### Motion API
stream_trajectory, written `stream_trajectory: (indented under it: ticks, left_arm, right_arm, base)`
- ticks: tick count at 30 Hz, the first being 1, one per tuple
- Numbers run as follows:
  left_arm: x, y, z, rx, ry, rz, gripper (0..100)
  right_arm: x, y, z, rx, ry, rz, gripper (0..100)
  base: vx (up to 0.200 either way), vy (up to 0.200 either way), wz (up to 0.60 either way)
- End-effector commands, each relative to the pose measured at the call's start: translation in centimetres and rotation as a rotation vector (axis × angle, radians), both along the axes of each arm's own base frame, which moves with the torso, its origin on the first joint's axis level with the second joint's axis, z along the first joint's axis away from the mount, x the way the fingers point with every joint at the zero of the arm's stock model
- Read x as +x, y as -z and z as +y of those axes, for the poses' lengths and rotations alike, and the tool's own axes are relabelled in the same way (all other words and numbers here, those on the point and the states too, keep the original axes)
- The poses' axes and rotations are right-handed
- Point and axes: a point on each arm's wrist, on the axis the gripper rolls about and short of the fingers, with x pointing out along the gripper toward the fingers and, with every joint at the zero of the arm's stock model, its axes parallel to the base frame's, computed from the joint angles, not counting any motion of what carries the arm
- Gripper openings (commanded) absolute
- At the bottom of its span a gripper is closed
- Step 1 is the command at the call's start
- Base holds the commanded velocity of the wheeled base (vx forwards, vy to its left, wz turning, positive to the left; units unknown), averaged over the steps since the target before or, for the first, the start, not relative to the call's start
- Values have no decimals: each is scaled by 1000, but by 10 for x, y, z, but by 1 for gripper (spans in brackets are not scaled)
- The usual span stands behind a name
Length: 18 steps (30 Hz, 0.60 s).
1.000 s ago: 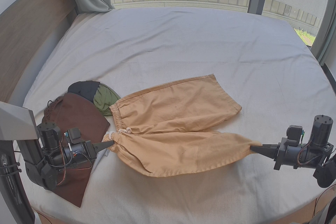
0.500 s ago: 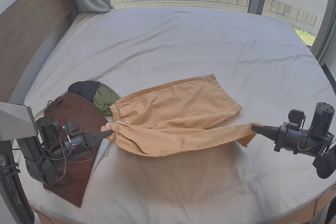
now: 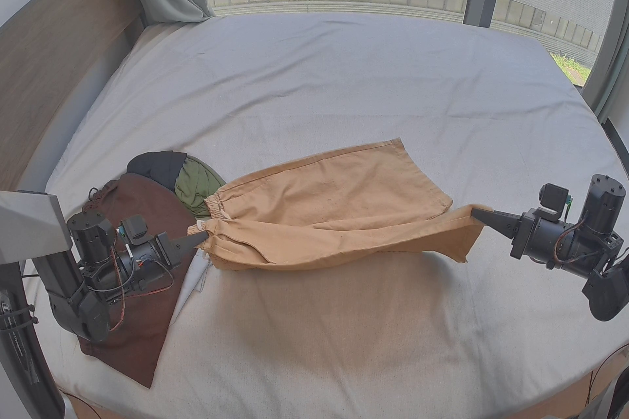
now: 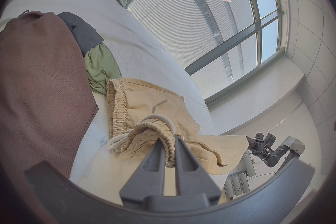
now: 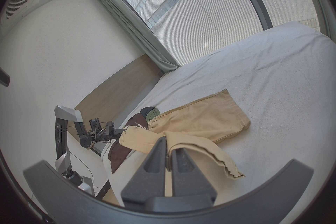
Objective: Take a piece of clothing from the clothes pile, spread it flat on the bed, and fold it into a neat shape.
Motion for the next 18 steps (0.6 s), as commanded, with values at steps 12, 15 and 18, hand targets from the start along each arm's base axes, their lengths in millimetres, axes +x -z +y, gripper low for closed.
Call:
stream_trajectory:
  ticks: [12,15,18]
  left_arm:
    - [6,-4,0,-37,-9,1,0]
    - [7,-3,0,-37,-11,1,0]
    - [8,-3,-1,-37,-14,0,0]
  right_arm:
    - [25,5,2,2,28,-33,0]
    - [32,6,2,3,33,-35,0]
    - [35,4,2,7,36,-45,0]
  base:
    - [0,0,0]
    - [0,0,0]
    - [0,0,0]
